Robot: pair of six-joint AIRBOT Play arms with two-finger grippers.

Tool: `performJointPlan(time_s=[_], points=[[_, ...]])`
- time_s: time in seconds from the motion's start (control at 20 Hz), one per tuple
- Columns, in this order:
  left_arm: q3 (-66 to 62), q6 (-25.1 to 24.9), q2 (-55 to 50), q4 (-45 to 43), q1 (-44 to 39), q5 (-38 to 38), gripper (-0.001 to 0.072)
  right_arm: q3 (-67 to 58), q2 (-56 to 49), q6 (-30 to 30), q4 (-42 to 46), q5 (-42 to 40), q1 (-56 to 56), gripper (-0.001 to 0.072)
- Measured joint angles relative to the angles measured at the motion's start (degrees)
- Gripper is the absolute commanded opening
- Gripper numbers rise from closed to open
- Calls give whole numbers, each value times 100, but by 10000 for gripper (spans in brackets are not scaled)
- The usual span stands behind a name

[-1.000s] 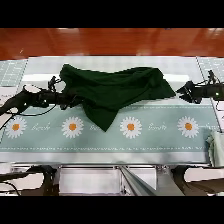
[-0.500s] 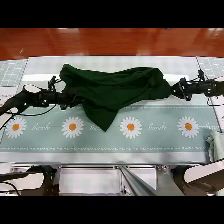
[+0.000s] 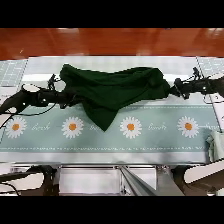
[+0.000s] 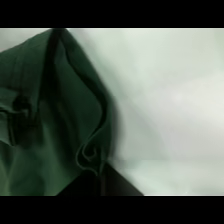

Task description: Fold the shirts.

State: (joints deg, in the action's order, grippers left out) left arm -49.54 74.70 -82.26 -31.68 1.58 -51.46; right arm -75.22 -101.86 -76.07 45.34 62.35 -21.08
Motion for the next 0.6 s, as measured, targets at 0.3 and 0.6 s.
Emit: performJointPlan(time_s=[0.3, 0.6], points=[[-1167, -90, 837, 9, 588, -310, 24, -1613, 901, -133, -46, 815, 17, 27], [-3362, 247, 1703, 7, 1158, -765, 24, -3709, 2055, -474, -247, 1196, 17, 27]])
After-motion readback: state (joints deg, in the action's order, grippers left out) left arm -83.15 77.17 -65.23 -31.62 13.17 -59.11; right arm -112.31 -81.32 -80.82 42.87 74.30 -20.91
